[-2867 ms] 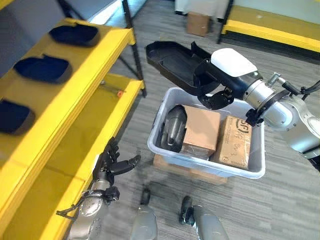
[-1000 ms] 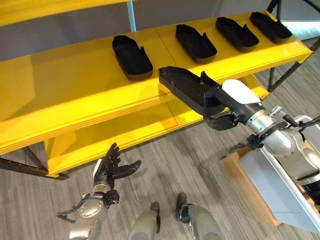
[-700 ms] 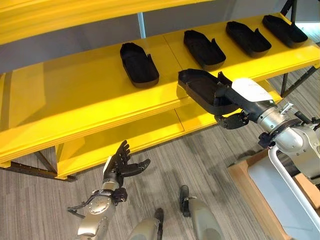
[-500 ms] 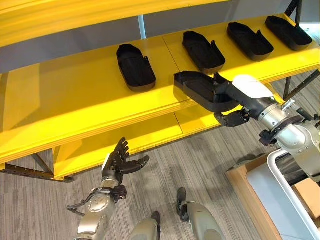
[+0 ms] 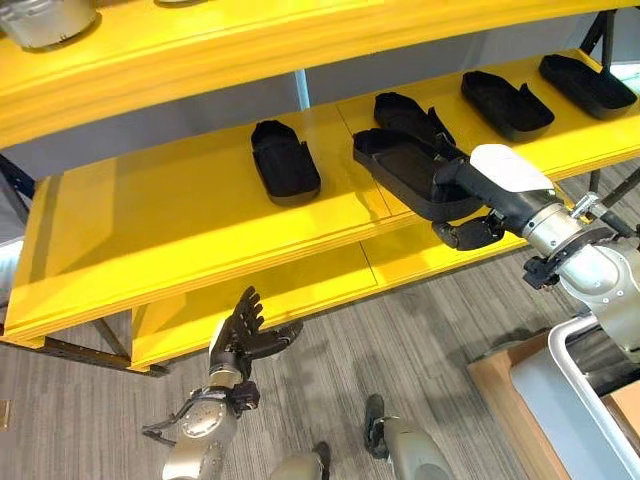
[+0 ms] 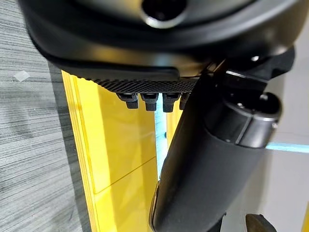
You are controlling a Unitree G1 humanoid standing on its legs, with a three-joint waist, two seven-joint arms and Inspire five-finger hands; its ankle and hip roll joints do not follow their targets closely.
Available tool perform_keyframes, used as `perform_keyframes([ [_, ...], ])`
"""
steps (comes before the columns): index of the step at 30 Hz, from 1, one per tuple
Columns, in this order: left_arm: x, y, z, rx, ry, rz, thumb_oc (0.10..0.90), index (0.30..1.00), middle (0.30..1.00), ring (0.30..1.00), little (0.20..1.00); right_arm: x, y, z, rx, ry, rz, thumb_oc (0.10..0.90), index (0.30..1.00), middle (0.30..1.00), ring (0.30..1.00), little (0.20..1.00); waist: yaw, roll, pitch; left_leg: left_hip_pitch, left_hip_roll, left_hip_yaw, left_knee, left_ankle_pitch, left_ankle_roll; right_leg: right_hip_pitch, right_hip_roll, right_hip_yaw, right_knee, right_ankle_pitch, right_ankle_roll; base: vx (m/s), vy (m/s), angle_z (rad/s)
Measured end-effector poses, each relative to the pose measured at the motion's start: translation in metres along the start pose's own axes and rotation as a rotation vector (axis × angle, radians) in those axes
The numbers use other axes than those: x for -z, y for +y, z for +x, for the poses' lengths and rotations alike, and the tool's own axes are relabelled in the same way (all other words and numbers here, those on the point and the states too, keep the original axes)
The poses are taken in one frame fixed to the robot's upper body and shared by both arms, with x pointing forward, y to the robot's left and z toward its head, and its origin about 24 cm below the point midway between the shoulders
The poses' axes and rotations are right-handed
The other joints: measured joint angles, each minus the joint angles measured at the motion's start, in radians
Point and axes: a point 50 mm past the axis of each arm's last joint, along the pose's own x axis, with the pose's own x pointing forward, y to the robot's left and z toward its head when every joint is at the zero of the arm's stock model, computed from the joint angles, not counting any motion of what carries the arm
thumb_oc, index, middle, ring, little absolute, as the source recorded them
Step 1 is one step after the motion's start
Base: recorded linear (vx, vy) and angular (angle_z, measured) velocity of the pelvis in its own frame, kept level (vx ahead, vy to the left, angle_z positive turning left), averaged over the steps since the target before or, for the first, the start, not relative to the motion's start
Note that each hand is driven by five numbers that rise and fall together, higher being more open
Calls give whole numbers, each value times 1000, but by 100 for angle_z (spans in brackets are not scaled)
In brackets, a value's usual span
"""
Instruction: Move parts from the plastic box to the shelf.
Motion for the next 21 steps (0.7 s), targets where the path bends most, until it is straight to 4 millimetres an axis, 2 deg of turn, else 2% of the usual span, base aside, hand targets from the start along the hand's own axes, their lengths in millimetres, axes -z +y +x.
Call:
perform_keyframes([
  [1, 1, -2, -1, 8, 6, -2, 900, 1000, 1000, 1000, 1000, 1, -2, -1, 0, 6, -12, 400, 300, 300, 300, 300, 17, 1, -1, -40, -5, 11, 57, 17, 1, 3, -10, -4, -15, 9, 2, 12, -58, 21],
  [2, 2, -2, -1, 9, 9, -2, 900, 1000, 1000, 1000, 1000, 2, -2, -1, 1, 7, -9, 400, 300, 300, 300, 300, 21, 4, -2, -53, 1, 21, 62, 16, 9, 5, -10, -15, -15, 0, -7, 44, -22, 31],
  [4, 1, -1, 0, 14, 6, 10, 900, 1000, 1000, 1000, 1000, 1, -1, -1, -1, 4, -7, 400, 300, 300, 300, 300, 10, -1, -1, -77, 86, 81, 41, 8, 30, 14, -14, -57, -15, -13, -31, 78, 90, 50],
  [5, -2, 1, 1, 15, 2, 22, 900, 1000, 1000, 1000, 1000, 2, -1, -3, 4, 3, -2, 400, 300, 300, 300, 300, 0, -15, 0, -87, 189, 140, -21, 18, 37, 17, -15, -80, -15, -22, -30, 116, 190, 64],
  [6, -3, 2, 2, 12, -3, 26, 900, 1000, 1000, 1000, 1000, 3, -3, -4, 20, 3, 2, 400, 300, 300, 300, 300, -16, -23, -1, -82, 281, 147, -118, 41, 32, 17, -15, -104, -15, -28, -29, 147, 251, 57],
  [7, 0, 3, 3, 2, 10, 20, 900, 1000, 1000, 1000, 1000, 5, -5, -3, 58, 13, 30, 400, 300, 300, 300, 300, -18, -24, 0, -31, 431, 104, -399, 111, -19, 14, 0, -95, -16, -24, 1, 158, 257, 29],
  [8, 4, 3, 3, -2, 25, 16, 900, 1000, 1000, 1000, 1000, 6, -4, -3, 64, 15, 38, 400, 300, 300, 300, 300, -17, -22, 2, -12, 477, 111, -479, 131, -40, 14, -1, -82, -14, -25, 7, 152, 229, 0],
  [9, 9, 3, 2, -7, 47, 11, 900, 1000, 1000, 1000, 1000, 7, 0, -3, 74, 22, 63, 400, 300, 300, 300, 300, -21, -11, -2, -7, 509, 143, -527, 157, -51, 20, -1, -85, -29, -31, 46, 137, 185, -8],
  [10, 11, 3, 1, -9, 55, 8, 900, 1000, 1000, 1000, 1000, 8, 3, -3, 87, 27, 78, 400, 300, 300, 300, 300, -31, -3, -3, -6, 522, 208, -589, 184, -54, 30, -2, -87, -48, -36, 60, 132, 187, 1],
  [12, 13, 1, 0, 1, 61, 7, 900, 1000, 1000, 1000, 1000, 13, 7, -7, 81, 61, 86, 400, 300, 300, 300, 300, -27, 12, -4, -2, 515, 242, -602, 223, -67, 48, -1, -87, -53, -16, 52, 116, 183, 0],
  [14, 15, 2, -2, -1, 68, 8, 900, 1000, 1000, 1000, 1000, 17, 12, -11, 73, 83, 99, 400, 300, 300, 300, 300, -19, 30, -10, 16, 507, 212, -599, 237, -61, 64, 14, -81, -60, -18, 51, 83, 134, -22],
  [15, 16, 4, -4, -6, 72, 9, 900, 1000, 1000, 1000, 1000, 18, 15, -13, 77, 95, 110, 400, 300, 300, 300, 300, -13, 56, -20, 29, 467, 184, -574, 243, -43, 68, 20, -67, -63, -22, 47, 154, 196, -37],
  [16, 16, 3, -5, -5, 73, 5, 900, 1000, 1000, 1000, 1000, 21, 14, -16, 81, 106, 111, 400, 300, 300, 300, 300, -20, 79, -24, 31, 448, 205, -556, 239, -25, 71, 21, -65, -61, -16, 55, 151, 174, -33],
  [17, 16, 1, -7, -1, 70, -3, 900, 1000, 1000, 1000, 1000, 22, 11, -18, 77, 112, 91, 400, 300, 300, 300, 300, -32, 116, -28, 33, 442, 219, -557, 217, 16, 68, 28, -66, -49, -20, 73, 185, 232, -13],
  [18, 14, 3, -7, 1, 61, -1, 900, 1000, 1000, 1000, 1000, 25, 15, -21, 88, 131, 112, 400, 300, 300, 300, 300, -23, 105, -28, 32, 421, 214, -543, 267, -1, 66, 0, -55, -34, -32, 95, 118, 200, -3],
  [19, 13, 3, -6, 1, 59, 0, 900, 1000, 1000, 1000, 1000, 26, 21, -23, 81, 146, 127, 400, 300, 300, 300, 300, -21, 86, -35, 34, 380, 220, -530, 258, 2, 67, -37, -39, -29, -29, 114, 92, 191, 8],
  [21, 10, 2, -5, 14, 46, 3, 900, 1000, 1000, 1000, 1000, 27, 23, -25, 72, 150, 110, 400, 300, 300, 300, 300, -14, 73, -41, 42, 313, 233, -516, 248, 4, 84, -101, -23, -42, -20, 149, 79, 185, 16],
])
